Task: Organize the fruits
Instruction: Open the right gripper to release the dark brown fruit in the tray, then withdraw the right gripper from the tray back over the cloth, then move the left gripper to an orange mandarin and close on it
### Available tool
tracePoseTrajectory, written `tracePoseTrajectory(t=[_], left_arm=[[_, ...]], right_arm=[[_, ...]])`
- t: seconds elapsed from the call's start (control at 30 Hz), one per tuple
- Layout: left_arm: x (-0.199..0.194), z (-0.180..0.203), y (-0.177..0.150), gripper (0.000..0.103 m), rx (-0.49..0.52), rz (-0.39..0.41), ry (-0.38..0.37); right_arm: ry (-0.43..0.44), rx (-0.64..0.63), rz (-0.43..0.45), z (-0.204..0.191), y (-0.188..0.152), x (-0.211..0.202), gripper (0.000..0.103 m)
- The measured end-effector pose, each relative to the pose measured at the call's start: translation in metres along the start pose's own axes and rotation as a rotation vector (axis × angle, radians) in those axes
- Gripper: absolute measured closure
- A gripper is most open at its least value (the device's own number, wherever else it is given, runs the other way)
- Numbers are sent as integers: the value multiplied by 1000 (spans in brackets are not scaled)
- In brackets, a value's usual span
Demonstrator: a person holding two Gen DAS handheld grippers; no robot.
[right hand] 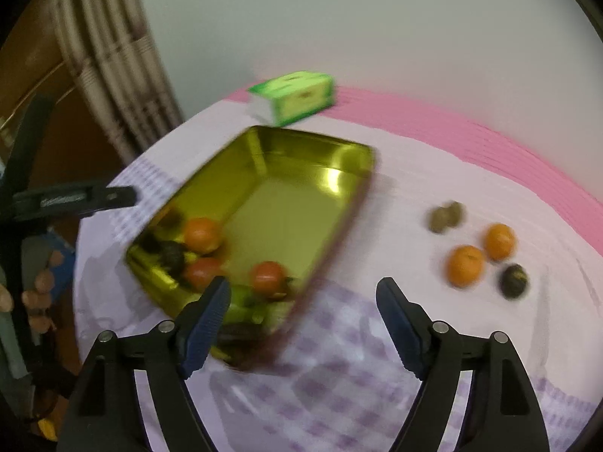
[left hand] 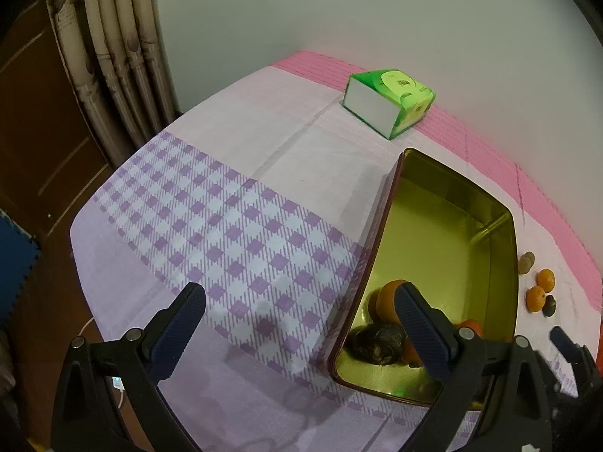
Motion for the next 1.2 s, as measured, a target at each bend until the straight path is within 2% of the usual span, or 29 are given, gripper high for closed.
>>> tracePoseTrajectory(t=[0.17, 0.27, 0.33, 0.43, 0.57, 0.7, 0.97, 1.2], left_arm=[[-4, 8, 1, 4, 44, 20, 11], [-14, 30, 3, 4, 145, 75, 13], [-18, 46, 2, 4, 216, 98, -4], [-22, 67, 2, 4, 301, 120, -25], [-28, 101, 2, 4, 394, 153, -57], [-25, 143, 7, 4, 443, 148, -111], [-16, 251, 14, 4, 601, 159, -223], [11, 301, 14, 4, 625, 88, -279]], right_arm=[[-117, 128, 28, 71, -1, -8, 16], [-218, 198, 65, 120, -5, -14, 11], [-253, 226, 66, 143, -8, -16, 10], [-324, 221, 77, 171, -15, -19, 9], [-344, 237, 66, 203, -24, -17, 6], [-378, 239, 44, 228, -29, -10, 5], [-332, 239, 41, 249, -23, -8, 0], [-320, 223, 49, 253, -25, -8, 0]])
Point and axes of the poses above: each gripper's, at about its wrist camera, not at the fingertips, and x roughly the way its jaws point, z to its right, y to its top, the point moved 5 cm from there along x, roughly the way its jaws point, and after that the axes turned 14 degrees about x, right-handed, at the moved point
